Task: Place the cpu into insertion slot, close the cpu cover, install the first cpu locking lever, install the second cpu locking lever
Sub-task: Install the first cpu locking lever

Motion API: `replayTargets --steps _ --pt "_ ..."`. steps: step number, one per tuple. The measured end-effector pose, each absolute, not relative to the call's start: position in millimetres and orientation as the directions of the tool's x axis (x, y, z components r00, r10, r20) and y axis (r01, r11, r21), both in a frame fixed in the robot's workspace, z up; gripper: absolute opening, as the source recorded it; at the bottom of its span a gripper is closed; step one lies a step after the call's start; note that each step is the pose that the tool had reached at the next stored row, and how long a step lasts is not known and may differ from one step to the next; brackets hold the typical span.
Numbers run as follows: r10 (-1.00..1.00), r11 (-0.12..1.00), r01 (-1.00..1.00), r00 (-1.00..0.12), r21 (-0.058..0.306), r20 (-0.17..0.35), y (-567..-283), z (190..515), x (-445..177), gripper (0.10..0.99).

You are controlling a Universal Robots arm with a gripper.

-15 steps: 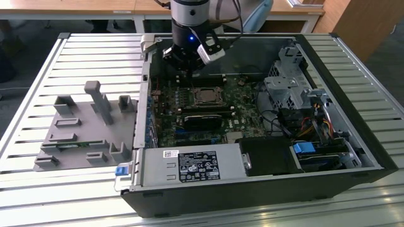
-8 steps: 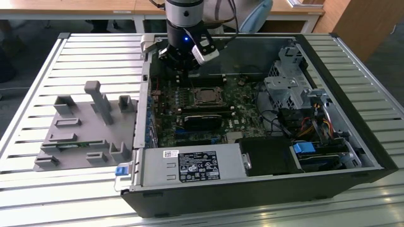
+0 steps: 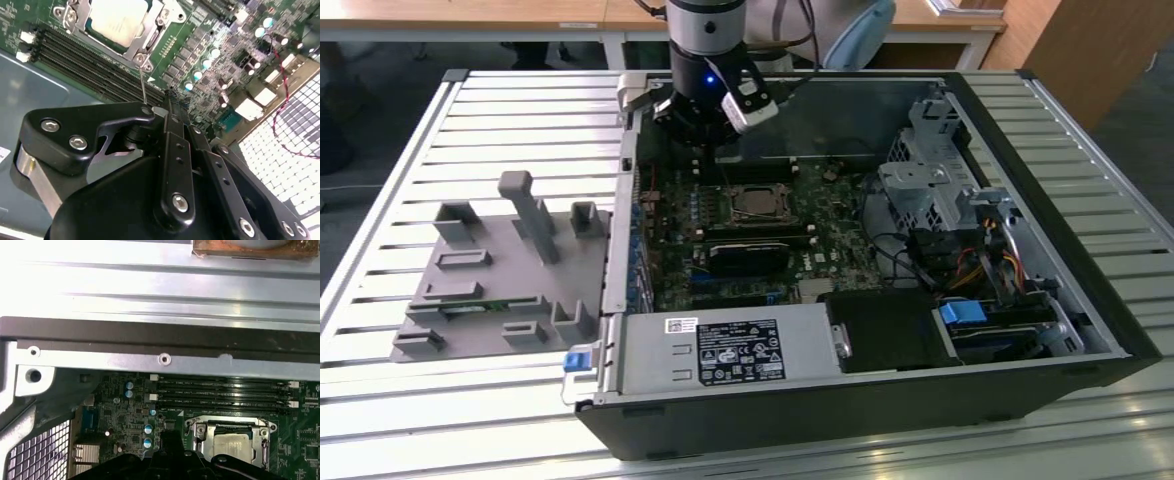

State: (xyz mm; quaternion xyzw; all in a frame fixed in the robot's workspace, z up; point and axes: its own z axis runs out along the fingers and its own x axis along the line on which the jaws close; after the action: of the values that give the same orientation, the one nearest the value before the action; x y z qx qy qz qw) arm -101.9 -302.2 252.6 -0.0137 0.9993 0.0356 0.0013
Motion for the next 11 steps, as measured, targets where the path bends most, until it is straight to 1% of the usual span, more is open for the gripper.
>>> replayTargets --steps 5,11 --pt "-0.027 0.997 -0.028 -1.0 0.071 -0.004 -296.0 251.7 -101.1 0.106" --pt "-0.027 0.997 -0.028 -1.0 0.071 -0.004 -295.6 251.5 -94.5 0.106"
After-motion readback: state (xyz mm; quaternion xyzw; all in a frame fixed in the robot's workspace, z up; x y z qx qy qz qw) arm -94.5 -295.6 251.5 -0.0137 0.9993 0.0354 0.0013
